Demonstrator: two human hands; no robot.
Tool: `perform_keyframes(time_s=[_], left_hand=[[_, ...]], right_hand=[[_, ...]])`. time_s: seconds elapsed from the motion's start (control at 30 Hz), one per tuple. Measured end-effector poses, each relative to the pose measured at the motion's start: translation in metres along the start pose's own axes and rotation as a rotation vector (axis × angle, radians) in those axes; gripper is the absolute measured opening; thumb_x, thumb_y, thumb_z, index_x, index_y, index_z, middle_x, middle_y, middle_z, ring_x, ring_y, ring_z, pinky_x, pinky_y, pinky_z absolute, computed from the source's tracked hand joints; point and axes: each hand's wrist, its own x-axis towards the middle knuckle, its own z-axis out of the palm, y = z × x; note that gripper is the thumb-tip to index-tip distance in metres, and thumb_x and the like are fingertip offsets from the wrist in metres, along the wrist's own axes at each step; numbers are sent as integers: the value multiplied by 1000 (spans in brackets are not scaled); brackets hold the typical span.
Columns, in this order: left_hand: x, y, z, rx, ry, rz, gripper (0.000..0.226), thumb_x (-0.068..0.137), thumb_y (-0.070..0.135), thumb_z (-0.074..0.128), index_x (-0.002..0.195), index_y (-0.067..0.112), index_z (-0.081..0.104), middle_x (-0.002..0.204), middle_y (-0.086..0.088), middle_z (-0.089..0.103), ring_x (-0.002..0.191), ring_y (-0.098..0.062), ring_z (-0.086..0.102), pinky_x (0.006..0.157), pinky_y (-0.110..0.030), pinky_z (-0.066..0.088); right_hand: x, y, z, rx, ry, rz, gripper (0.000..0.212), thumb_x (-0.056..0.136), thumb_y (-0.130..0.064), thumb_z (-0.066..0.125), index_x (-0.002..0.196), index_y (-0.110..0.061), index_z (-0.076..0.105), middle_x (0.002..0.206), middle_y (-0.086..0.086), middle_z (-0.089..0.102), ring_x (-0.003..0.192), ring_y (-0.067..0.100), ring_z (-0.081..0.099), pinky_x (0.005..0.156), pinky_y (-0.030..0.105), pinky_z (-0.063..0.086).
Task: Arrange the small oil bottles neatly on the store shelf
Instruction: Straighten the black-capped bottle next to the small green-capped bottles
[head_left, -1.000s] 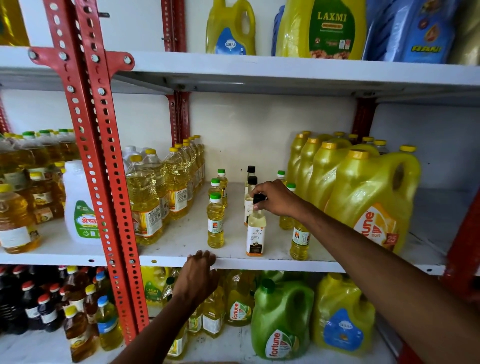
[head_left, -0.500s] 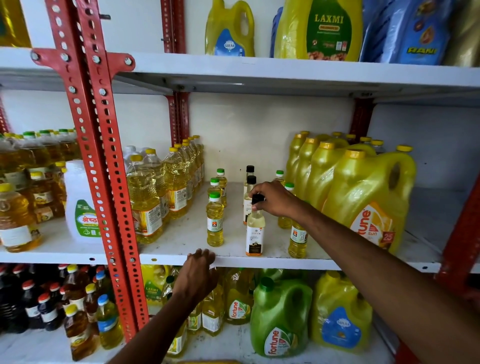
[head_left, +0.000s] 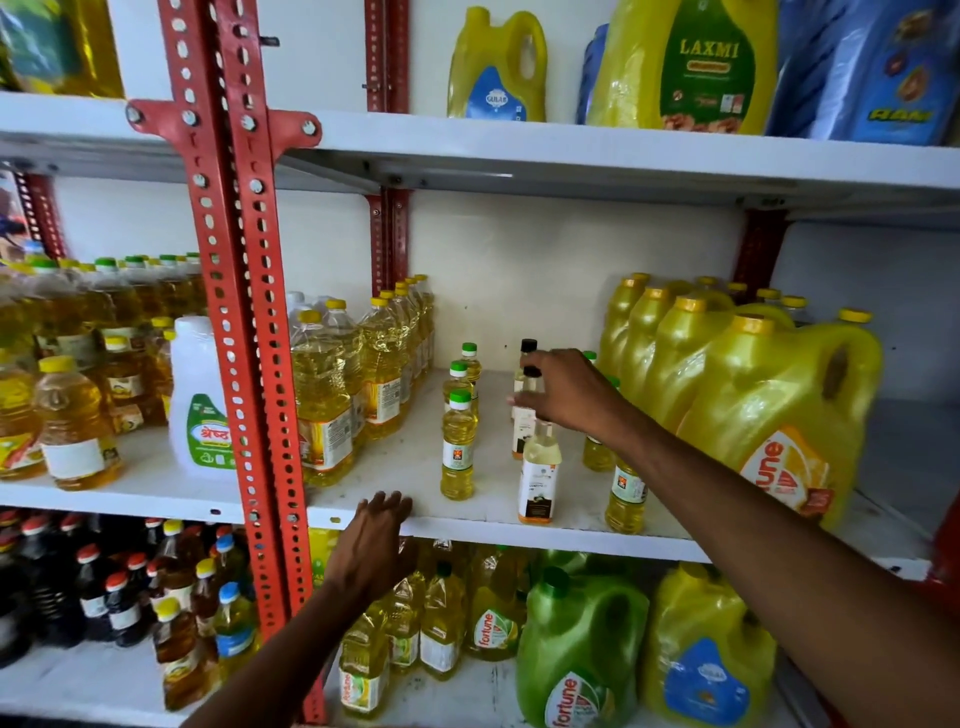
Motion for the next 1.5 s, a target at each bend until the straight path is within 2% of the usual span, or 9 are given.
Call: perform_keyframes(time_s=[0.07, 0.13, 0.3, 0.53, 0.73, 0.87, 1.03, 1.27, 1.5], left_hand=[[-1, -6, 1, -21, -1, -5, 58, 85, 32, 66, 137, 13, 52, 142, -9, 56, 129, -25, 52, 109, -39, 45], [-1, -8, 2, -42, -9, -9, 59, 86, 30, 66, 140, 15, 49, 147, -7, 52, 136, -23, 47, 113, -40, 42], [-1, -11, 4, -96, -2, -18, 59, 86, 27, 64, 142, 17, 47, 150, -5, 49, 141, -24, 41, 115, -41, 40], [1, -15, 8, -143, 16, -17, 56, 86, 24, 63, 140, 17, 48, 148, -6, 51, 141, -24, 42, 114, -39, 37], [1, -15, 7, -145, 20, -10, 54, 85, 22, 65, 137, 17, 51, 142, -6, 56, 134, -25, 49, 109, -39, 43], [1, -13, 6, -143, 24, 8, 51, 85, 20, 63, 135, 16, 53, 141, -8, 56, 132, -26, 49, 108, -40, 45], [0, -12, 4, -154, 26, 7, 51, 86, 19, 63, 136, 16, 52, 144, -7, 54, 135, -25, 47, 112, -41, 43], [-2, -9, 0, -142, 29, 6, 51, 84, 19, 66, 134, 16, 54, 140, -7, 57, 133, -25, 49, 109, -40, 43], [-4, -6, -4, -143, 39, 20, 48, 82, 18, 67, 129, 16, 58, 130, -7, 62, 119, -25, 57, 98, -40, 53]], right_hand=[[11, -18, 8, 17, 9, -88, 56, 82, -36, 72, 132, -16, 57, 128, 14, 67, 122, 32, 58, 102, 41, 50], [20, -35, 21, 36, -92, -166, 48, 85, -18, 69, 132, -16, 59, 134, 13, 63, 124, 30, 58, 105, 37, 47], [40, -50, 54, 20, -278, -152, 46, 86, 5, 59, 128, -13, 61, 141, 12, 57, 130, 29, 52, 110, 36, 43], [53, -56, 57, 62, -263, -125, 33, 85, -12, 70, 118, -11, 69, 133, 9, 63, 124, 26, 56, 102, 28, 43], [51, -60, 58, 90, -205, -68, 40, 82, -29, 75, 116, -8, 70, 118, 14, 69, 111, 27, 62, 81, 20, 39], [49, -63, 56, 85, -226, -82, 45, 80, -29, 77, 119, -10, 67, 126, 12, 67, 119, 27, 59, 96, 27, 45], [44, -65, 54, 95, -233, -103, 42, 78, -18, 79, 117, -8, 69, 129, 11, 66, 121, 28, 58, 103, 34, 47], [36, -67, 53, 105, -222, -105, 40, 76, -17, 80, 114, -9, 70, 125, 11, 68, 117, 26, 59, 98, 33, 48], [32, -69, 53, 104, -231, -104, 38, 77, -15, 79, 114, -8, 71, 124, 11, 68, 116, 25, 60, 88, 22, 40]])
